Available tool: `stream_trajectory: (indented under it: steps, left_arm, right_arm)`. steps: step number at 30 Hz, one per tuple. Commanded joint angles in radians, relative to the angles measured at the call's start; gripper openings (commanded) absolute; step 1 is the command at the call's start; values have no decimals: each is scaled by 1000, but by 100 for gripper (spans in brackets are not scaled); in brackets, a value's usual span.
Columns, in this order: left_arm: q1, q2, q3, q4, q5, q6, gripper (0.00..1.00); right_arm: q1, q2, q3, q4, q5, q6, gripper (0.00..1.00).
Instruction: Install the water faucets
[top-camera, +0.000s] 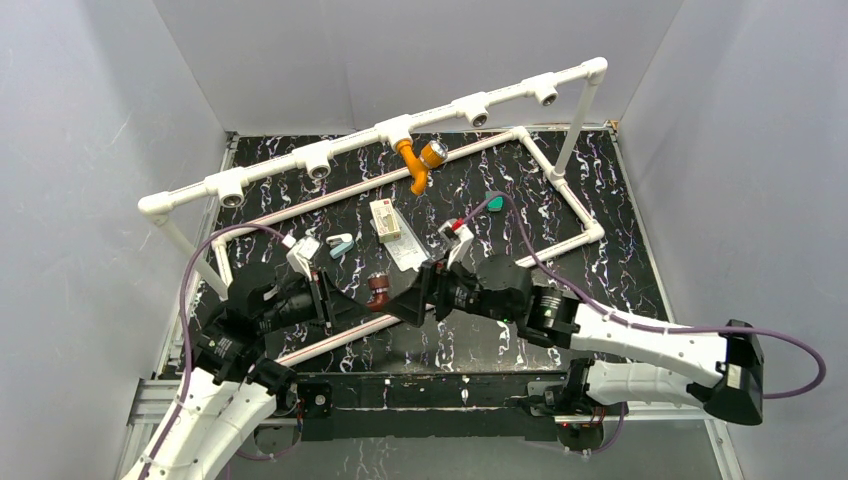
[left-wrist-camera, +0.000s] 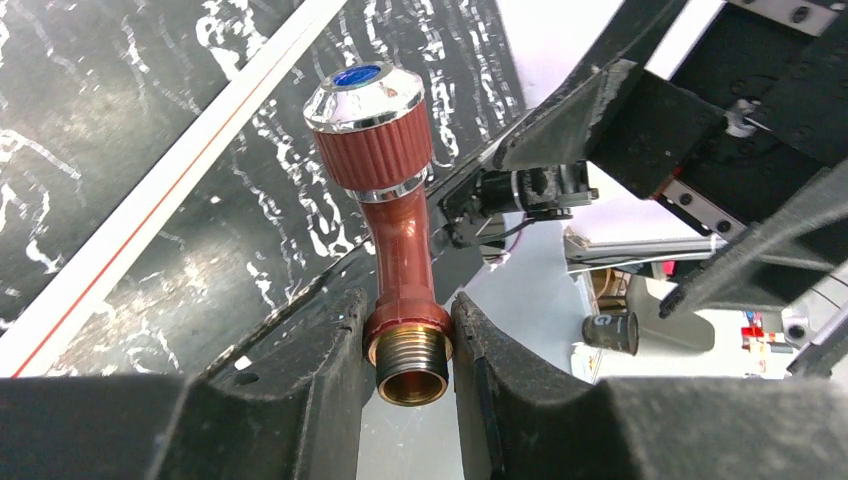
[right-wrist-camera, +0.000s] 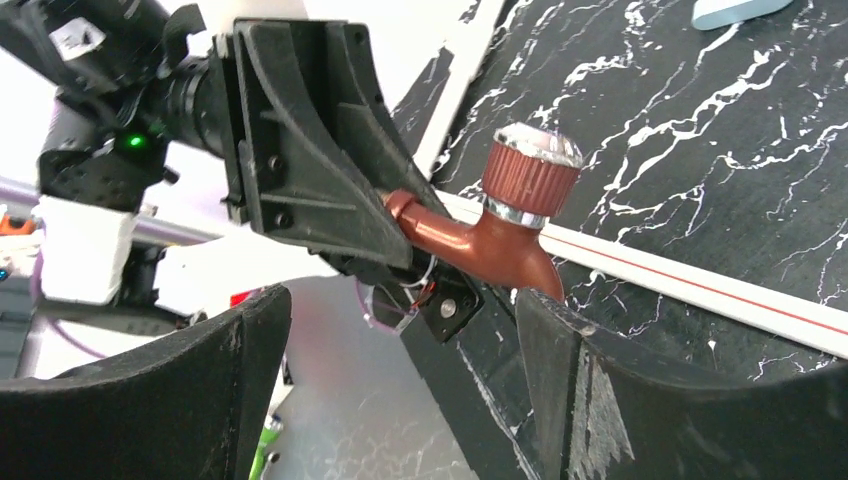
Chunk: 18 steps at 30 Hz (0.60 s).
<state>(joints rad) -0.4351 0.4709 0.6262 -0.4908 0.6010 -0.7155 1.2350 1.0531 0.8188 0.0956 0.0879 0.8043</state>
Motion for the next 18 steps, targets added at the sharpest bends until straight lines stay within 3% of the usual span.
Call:
stream_trajectory:
  steps: [1,8,13,18]
  left_arm:
    - [-3,-19,53,110,100,-38,0]
    - [-4,-76,25,309,174,-160,0]
    - [-4,-105,11,443,206,-223,0]
    - [-4,-105,18,460,234,-215,0]
  right_arm:
    - [-47,-87,-28,23,-199,-46,90]
    - [-97,-98,-45,196,-420,6,91]
    - [-107,-83,-40,230,-443,21,91]
    - [-115,-130,-43,265,-454,21,91]
